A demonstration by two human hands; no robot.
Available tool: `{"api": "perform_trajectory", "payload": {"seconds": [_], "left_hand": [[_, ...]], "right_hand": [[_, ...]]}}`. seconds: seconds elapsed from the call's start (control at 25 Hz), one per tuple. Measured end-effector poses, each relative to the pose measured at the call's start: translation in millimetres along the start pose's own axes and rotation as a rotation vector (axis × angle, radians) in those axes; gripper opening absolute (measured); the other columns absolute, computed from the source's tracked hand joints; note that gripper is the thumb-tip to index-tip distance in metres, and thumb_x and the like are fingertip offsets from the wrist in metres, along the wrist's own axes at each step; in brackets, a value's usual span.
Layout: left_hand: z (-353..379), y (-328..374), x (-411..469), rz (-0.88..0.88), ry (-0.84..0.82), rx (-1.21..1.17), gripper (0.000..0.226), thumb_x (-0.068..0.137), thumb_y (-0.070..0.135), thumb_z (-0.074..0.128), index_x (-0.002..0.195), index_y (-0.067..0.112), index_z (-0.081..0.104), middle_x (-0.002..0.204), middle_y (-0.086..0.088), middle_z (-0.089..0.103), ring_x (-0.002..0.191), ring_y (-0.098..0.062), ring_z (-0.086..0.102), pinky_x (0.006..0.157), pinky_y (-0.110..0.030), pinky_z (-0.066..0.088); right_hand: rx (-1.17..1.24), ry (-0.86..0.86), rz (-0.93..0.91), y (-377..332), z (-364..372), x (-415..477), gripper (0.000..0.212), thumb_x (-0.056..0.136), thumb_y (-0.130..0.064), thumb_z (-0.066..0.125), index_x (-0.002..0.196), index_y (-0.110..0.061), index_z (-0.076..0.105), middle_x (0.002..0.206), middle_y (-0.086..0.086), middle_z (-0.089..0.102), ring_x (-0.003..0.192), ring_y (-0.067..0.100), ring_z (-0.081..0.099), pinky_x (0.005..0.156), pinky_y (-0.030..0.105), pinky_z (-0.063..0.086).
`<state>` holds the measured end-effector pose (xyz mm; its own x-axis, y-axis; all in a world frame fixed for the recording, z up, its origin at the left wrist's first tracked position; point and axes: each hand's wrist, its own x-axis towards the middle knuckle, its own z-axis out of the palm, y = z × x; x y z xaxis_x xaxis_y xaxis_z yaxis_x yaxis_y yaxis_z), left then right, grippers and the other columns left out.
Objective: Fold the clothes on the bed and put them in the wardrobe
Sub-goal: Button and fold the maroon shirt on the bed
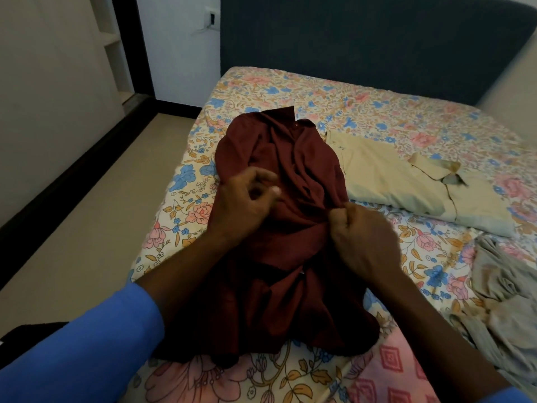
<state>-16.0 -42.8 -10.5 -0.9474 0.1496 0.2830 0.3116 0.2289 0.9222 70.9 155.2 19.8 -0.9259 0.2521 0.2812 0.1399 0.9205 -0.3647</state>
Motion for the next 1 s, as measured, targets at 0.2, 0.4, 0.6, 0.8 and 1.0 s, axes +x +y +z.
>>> {"api": "perform_trajectory", "payload": {"seconds": [0.2, 0.4, 0.6, 0.8, 1.0], "left_hand": [[-54, -49, 44, -0.401, 0.122, 0.272, 0.039, 0.089, 0.040, 0.075, 0.119, 0.021, 0.060, 0.107, 0.009, 0.061, 0.102, -0.016, 0.063, 0.090, -0.032, 0.051], [-49, -74, 83, -0.580, 0.158, -0.162, 0.016, 0.082, 0.026, 0.077, 0.097, 0.019, 0.077, 0.091, 0.002, 0.077, 0.087, -0.019, 0.074, 0.090, -0.043, 0.061], [-101, -85, 111, -0.592, 0.749, -0.331, 0.018, 0.095, 0.030, 0.062, 0.107, 0.028, 0.075, 0.095, 0.006, 0.072, 0.090, -0.018, 0.068, 0.074, -0.025, 0.049], [-132, -110, 129, -0.562, 0.617, -0.182, 0.027, 0.091, 0.033, 0.065, 0.117, 0.028, 0.072, 0.111, 0.003, 0.073, 0.099, -0.019, 0.068, 0.091, -0.034, 0.056], [-126, -98, 104, -0.210, 0.459, 0.807, 0.057, 0.089, 0.045, 0.066, 0.141, 0.028, 0.050, 0.153, -0.009, 0.040, 0.139, -0.033, 0.041, 0.107, -0.053, 0.033]], "right_hand": [[-0.631, -0.049, 0.199, 11, -47, 22, 0.034, 0.098, -0.044, 0.052, 0.108, -0.013, 0.059, 0.088, 0.004, 0.061, 0.073, 0.025, 0.057, 0.072, 0.038, 0.044], [-0.075, -0.366, -0.226, -68, 9, 131, 0.040, 0.093, -0.027, 0.063, 0.131, -0.015, 0.058, 0.120, 0.010, 0.069, 0.106, 0.034, 0.065, 0.086, 0.038, 0.051], [-0.234, -0.577, -0.512, -138, 107, 236, 0.047, 0.093, -0.020, 0.068, 0.138, -0.013, 0.058, 0.119, 0.006, 0.067, 0.104, 0.028, 0.065, 0.082, 0.030, 0.044], [-0.378, -0.529, -0.652, -156, 148, 270, 0.043, 0.096, -0.024, 0.060, 0.139, -0.022, 0.058, 0.133, 0.008, 0.064, 0.113, 0.033, 0.064, 0.088, 0.042, 0.055], [-0.587, -0.549, -0.733, -171, 159, 304, 0.052, 0.098, -0.041, 0.066, 0.145, -0.026, 0.052, 0.145, 0.006, 0.055, 0.107, 0.025, 0.061, 0.077, 0.033, 0.048]]}}
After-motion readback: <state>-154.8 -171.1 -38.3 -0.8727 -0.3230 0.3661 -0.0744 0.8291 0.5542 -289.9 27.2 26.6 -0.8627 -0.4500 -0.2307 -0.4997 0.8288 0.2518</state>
